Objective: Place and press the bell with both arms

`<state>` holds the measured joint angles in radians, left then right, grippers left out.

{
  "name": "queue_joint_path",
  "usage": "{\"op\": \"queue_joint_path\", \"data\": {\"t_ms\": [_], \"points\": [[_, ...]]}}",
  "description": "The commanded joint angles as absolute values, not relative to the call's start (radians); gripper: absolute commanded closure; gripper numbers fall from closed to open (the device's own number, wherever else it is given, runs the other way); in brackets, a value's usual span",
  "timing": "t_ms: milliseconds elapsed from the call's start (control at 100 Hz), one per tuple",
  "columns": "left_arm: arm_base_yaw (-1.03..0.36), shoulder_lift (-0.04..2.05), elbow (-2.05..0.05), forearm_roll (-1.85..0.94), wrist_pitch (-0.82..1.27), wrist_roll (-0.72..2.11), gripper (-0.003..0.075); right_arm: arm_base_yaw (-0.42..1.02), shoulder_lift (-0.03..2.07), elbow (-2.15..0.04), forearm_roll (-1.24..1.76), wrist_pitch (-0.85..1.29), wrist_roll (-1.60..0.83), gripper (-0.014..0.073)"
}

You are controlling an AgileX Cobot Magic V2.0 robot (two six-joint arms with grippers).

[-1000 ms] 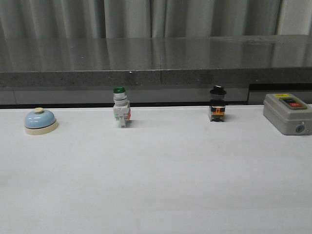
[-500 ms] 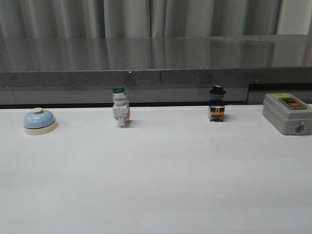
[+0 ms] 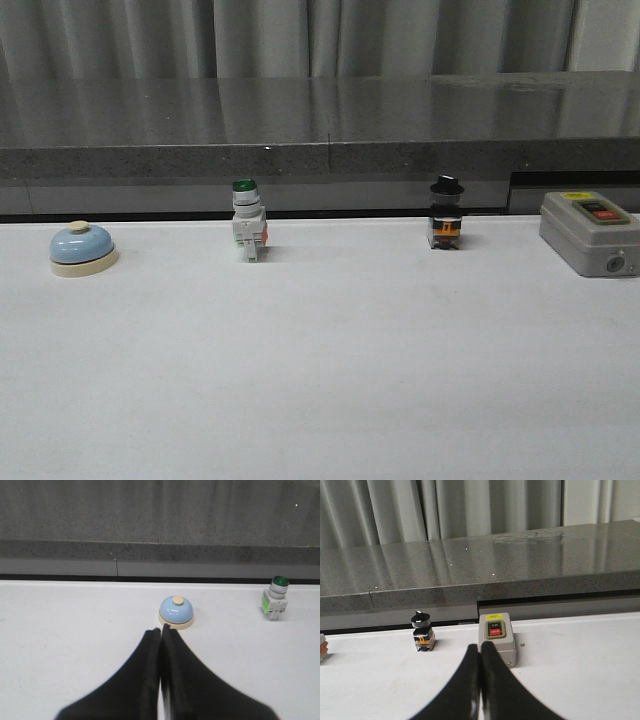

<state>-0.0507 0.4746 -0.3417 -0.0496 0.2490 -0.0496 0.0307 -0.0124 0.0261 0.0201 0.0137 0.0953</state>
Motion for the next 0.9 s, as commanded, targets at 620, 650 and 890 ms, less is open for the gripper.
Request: {"op": "queue_joint_path", "data": {"t_ms": [620,650,890], "points": [[-0.051,1.302,-0.981,-0.102,0.475,0.000,0.0718,0.025,-0.025,0.012,0.016,-0.072,0.089,0.0654],[-0.051,1.325,-1.002,-0.102,0.482,0.000,0.0694,0.025,-0.025,0.012,0.016,-0.072,0.089,0.0654],[-0.051,1.497,-1.164,-0.150,0.521,0.044,0.0192,0.025,-0.025,0.012,0.016,-0.072,0.089,0.0654]]}}
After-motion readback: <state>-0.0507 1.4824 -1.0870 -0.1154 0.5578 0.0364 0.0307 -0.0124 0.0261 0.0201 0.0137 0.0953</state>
